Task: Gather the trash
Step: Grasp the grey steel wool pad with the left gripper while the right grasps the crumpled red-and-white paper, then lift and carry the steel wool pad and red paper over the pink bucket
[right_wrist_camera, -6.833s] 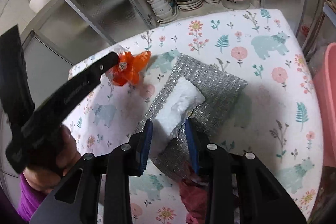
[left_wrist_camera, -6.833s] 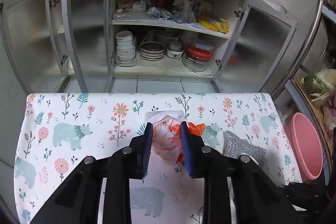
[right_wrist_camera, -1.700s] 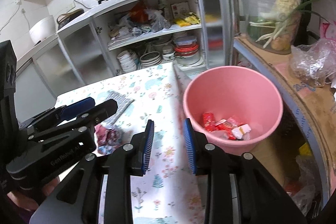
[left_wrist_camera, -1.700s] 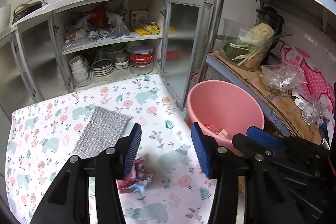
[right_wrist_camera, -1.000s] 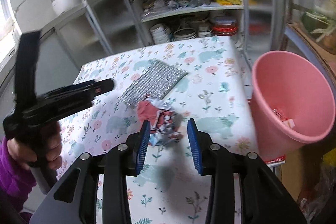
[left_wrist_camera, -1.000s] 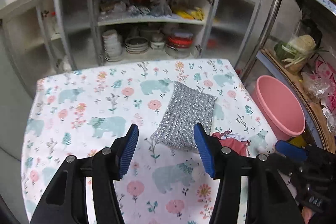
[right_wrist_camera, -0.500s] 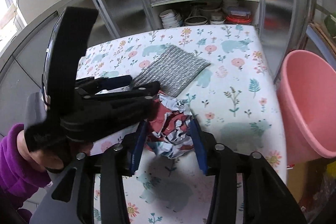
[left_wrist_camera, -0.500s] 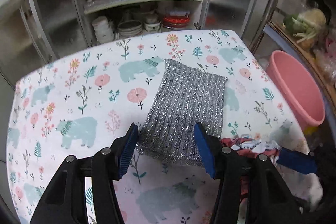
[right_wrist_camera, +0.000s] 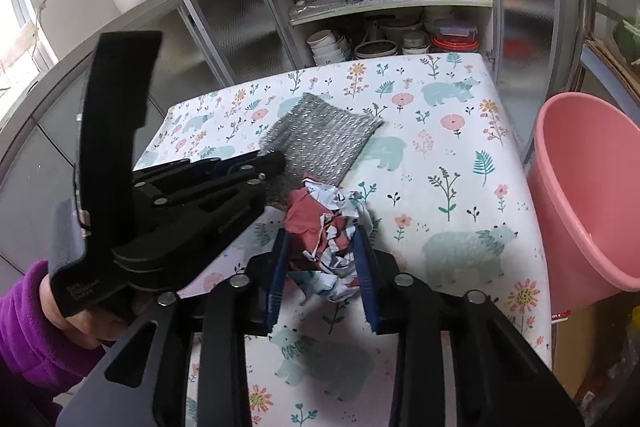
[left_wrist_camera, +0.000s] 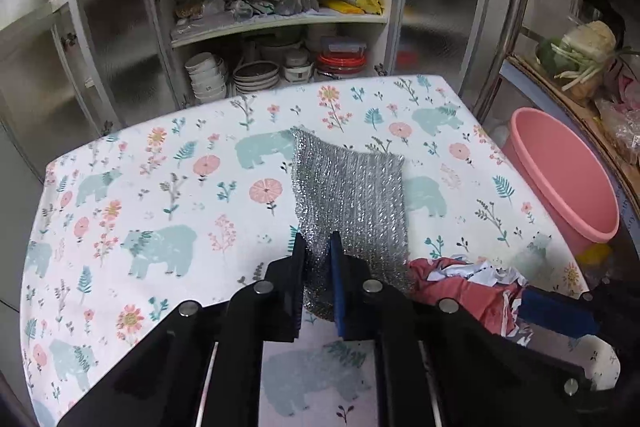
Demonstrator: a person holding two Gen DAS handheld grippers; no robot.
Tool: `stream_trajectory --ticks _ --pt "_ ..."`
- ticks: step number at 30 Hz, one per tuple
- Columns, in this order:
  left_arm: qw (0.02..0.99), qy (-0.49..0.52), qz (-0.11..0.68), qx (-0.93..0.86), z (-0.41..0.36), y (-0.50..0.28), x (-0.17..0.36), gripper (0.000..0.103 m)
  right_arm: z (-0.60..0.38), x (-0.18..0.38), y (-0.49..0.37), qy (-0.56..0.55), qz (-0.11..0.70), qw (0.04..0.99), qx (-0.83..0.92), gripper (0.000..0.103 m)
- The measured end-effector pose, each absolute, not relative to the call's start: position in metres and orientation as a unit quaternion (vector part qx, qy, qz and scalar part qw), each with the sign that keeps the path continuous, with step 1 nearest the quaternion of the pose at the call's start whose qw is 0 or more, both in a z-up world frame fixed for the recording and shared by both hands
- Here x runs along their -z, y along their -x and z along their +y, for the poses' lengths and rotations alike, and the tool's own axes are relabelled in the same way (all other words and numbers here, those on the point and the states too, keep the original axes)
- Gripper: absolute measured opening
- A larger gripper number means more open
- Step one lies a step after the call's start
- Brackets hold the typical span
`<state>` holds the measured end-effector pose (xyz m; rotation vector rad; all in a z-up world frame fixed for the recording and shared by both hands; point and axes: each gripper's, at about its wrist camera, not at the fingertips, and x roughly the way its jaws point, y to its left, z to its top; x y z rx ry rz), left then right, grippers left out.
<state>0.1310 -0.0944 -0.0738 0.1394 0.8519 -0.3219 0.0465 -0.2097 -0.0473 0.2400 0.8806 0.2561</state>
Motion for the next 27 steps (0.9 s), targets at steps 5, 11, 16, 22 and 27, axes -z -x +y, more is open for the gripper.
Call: stream_trajectory --ticks 5,11,16,22,27 --pt "0.907 -0.051 0.393 0.142 -0.082 -0.122 0.056 0.01 -0.213 0.04 -0.041 -0.123 0.411 0.895 -0.119 0.012" --pt "0.912 -0.029 0.385 0.139 -0.067 -0.107 0.042 0.01 -0.224 0.035 -0.035 -0.135 0.409 0.895 -0.114 0.012" --pt "0.91 -0.017 0.388 0.143 -0.049 -0.097 0.041 0.01 -0.232 0.03 -0.024 -0.133 0.403 0.898 -0.114 0.012" --pt "0.907 0.012 0.392 0.153 -0.029 -0.084 0.041 0.01 -0.231 0.031 -0.019 -0.136 0.406 0.894 -0.132 0.012" --pt "0.905 0.017 0.396 0.154 -0.023 -0.078 0.046 0.01 -0.226 0.038 -0.017 -0.126 0.439 0.88 -0.13 0.028"
